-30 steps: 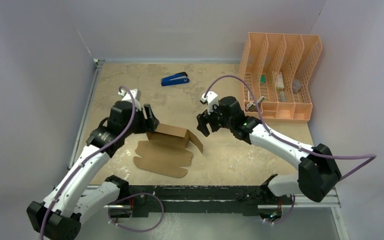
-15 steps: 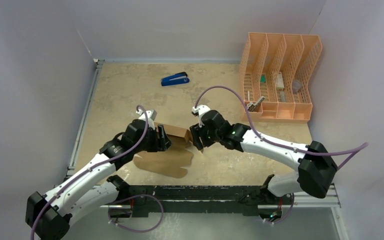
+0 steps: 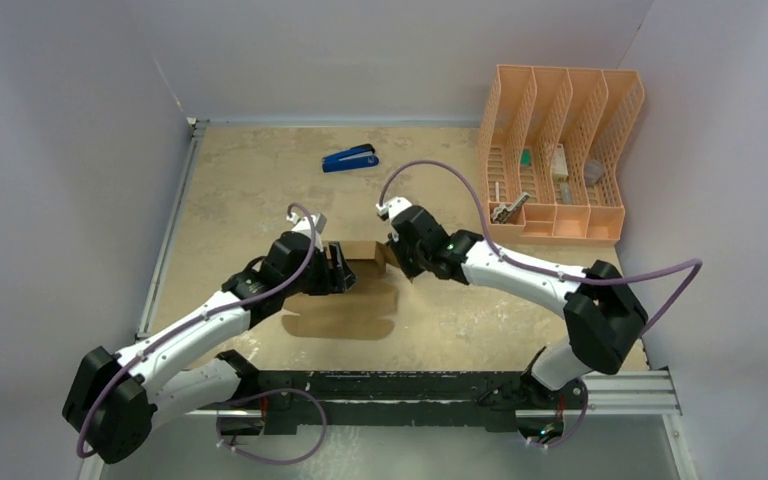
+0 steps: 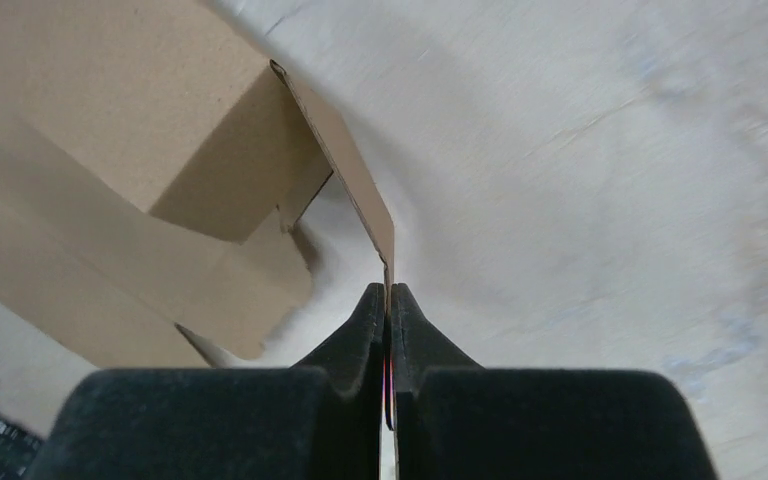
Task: Fold the paper box
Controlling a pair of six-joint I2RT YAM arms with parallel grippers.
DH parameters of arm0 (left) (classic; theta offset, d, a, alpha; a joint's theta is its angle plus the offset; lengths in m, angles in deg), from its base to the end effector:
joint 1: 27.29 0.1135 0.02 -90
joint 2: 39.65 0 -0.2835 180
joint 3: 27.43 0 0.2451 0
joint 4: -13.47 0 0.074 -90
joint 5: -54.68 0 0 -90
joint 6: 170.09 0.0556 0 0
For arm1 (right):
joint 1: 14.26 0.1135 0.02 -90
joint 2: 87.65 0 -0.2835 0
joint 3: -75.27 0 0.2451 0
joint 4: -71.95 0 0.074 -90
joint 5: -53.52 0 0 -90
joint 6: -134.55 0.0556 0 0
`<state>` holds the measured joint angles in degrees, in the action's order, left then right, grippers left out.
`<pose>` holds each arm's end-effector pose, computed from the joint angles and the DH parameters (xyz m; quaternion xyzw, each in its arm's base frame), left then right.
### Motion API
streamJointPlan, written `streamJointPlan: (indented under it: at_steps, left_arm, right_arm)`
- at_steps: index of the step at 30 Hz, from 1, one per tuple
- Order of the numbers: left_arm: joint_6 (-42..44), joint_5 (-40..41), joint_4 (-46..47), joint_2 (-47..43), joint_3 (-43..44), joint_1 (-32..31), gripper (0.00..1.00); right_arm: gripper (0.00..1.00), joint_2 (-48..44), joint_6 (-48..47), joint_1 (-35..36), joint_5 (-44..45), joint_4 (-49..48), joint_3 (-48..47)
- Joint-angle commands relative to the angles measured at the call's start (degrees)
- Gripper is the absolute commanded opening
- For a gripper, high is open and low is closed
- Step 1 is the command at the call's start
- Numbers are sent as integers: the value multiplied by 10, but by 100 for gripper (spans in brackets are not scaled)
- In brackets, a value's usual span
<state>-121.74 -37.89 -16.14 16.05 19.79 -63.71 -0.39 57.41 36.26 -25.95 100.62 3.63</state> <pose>0.1632 -0.1235 0.2316 -0.0312 0.8984 -0.2912 0.3272 0.2206 0.2518 0.2408 -0.2624 0.8800 0.1312 0.3735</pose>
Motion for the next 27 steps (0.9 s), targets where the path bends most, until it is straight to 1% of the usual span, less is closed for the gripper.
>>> streamJointPlan:
  at_steps: [1,5,9,12,15,19,24,27]
  left_arm:
    - [-10,-20,97,40,0,-2,62]
    - [-14,-24,162,69,-11,-6,62]
    - [-27,-19,241,119,-24,-17,61]
    - [-30,12,288,157,-29,-41,60]
    - [-30,48,319,191,-30,-58,60]
    - [-32,81,342,237,-37,-61,59]
    - [-28,89,374,271,-45,-61,55]
    - [-32,83,404,294,-49,-61,49]
  right_arm:
    - [0,10,-95,-50,3,-4,-68]
    - [0,36,-125,-71,-18,-8,-105]
    - [0,73,-122,-75,-34,-6,-139]
    - [0,94,-103,-75,-45,-6,-156]
    - [0,108,-90,-75,-48,-5,-166]
    - [3,116,-88,-76,-56,-4,-170]
    - [3,110,-74,-76,-61,-9,-169]
    - [2,108,-48,-75,-80,-16,-171]
